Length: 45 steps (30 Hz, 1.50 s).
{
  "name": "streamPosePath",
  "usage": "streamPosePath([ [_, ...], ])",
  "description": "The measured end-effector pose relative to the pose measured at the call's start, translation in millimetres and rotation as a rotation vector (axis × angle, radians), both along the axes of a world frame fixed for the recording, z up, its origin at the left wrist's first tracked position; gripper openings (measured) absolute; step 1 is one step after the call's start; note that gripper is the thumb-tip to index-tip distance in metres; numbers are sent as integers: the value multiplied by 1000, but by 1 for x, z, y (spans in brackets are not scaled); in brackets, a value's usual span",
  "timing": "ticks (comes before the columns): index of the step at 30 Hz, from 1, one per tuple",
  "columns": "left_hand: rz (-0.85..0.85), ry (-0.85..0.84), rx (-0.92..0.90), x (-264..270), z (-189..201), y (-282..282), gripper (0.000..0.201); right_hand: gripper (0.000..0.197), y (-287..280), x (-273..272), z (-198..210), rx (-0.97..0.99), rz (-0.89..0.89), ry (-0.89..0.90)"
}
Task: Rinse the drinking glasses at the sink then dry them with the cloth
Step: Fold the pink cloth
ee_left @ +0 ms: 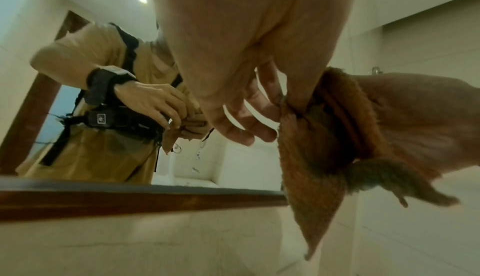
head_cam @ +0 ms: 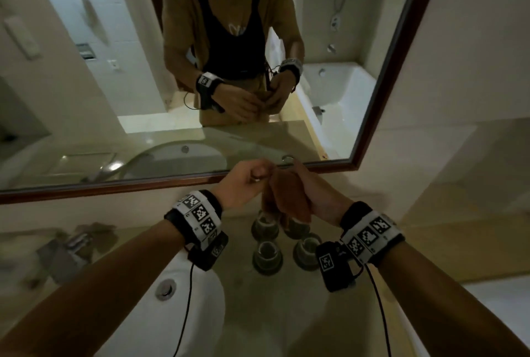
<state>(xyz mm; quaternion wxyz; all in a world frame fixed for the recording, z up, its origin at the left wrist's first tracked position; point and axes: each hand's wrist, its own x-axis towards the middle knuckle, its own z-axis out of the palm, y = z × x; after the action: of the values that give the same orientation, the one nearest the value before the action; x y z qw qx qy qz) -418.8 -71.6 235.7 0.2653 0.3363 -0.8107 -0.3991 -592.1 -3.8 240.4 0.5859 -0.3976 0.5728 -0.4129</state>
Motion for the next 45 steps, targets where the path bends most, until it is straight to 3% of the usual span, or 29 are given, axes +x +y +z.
streamPosePath([
  [2,41,51,-28,20,15,9,19,54,5,20,16,-52,32,106],
  [5,118,92,-81,50,33,19,20,30,7,49,34,-194,78,263],
  [9,244,77,-165,92,52,29,18,39,1,87,47,-223,14,355],
  [15,269,99,-250,156,80,44,22,42,4,140,64,-92,16,309],
  [20,251,201,-197,195,86,51,21,39,4,177,70,-200,59,65],
  [23,290,255,-131,214,88,55,21,30,3,193,75,-290,43,98],
  [25,327,272,-110,224,87,58,21,20,4,202,80,-393,39,224],
  [27,368,277,-105,231,85,57,19,12,3,204,84,-515,39,464],
  [29,394,262,-105,235,82,57,15,16,0,209,88,-620,40,699],
  [31,388,232,-113,239,80,57,15,20,-4,213,90,-714,18,819],
  [35,277,158,11,245,85,56,32,21,-5,219,95,-725,129,839],
  [38,230,-34,-143,249,90,49,30,19,-1,217,99,-729,299,741],
  [40,191,-106,-182,249,92,44,17,14,-1,215,101,-691,387,641],
  [42,147,-89,-121,246,95,46,7,11,-2,211,102,-718,429,626],
  [45,121,22,68,243,97,47,18,11,-6,206,101,-766,420,665],
])
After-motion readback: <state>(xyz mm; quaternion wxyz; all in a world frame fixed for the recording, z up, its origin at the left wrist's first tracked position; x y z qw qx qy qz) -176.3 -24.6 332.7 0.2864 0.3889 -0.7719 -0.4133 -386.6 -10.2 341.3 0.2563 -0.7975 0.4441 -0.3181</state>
